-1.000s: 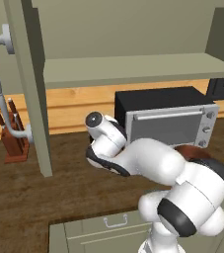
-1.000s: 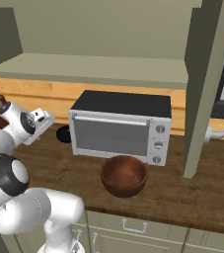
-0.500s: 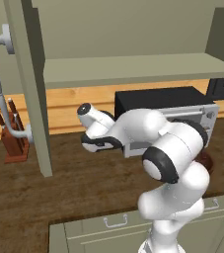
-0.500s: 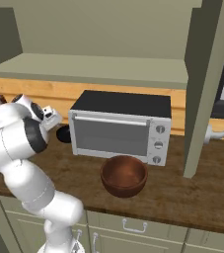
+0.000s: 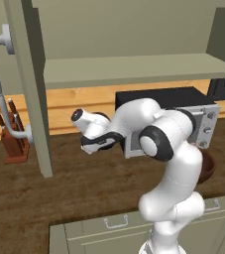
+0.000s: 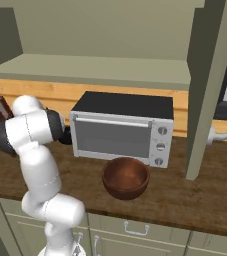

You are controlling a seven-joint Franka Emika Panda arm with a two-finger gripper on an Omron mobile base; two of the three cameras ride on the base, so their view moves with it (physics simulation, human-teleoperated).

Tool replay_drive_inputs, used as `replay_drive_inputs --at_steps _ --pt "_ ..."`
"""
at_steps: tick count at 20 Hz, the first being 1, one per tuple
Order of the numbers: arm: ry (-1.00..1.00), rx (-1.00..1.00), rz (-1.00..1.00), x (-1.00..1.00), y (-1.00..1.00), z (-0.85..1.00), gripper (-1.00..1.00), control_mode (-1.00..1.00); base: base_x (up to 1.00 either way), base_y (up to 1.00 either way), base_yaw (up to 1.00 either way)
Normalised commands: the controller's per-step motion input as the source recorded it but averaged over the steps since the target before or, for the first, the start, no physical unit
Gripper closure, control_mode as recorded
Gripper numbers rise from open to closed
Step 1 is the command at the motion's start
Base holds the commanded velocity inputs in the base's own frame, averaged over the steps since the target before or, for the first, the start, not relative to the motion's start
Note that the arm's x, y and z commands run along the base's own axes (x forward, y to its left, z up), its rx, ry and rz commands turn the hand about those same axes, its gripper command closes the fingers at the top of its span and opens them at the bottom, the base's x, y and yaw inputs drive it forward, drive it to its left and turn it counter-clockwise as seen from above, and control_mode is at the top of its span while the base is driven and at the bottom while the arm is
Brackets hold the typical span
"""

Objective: Pick up the bowls on the counter and stack them on top of one another in the open cabinet. Place the smaller bowl on top of the larger bowl.

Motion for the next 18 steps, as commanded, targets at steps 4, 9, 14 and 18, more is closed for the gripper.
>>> replay_drive_inputs --at_steps 4,9,14,18 --pt "0.01 -0.12 -0.01 0.64 0.0 -0.45 -1.0 -1.0 0.0 0.0 0.0" --pt "0.04 -0.1 -0.03 0.72 0.05 -0.44 -1.0 -1.0 0.0 0.0 0.0" --pt "0.02 -0.09 -0.03 0.66 0.07 -0.32 1.0 -1.0 0.0 0.0 0.0" --pt "0.0 0.0 0.0 0.08 0.0 0.0 1.0 -1.0 0.0 0.0 0.0"
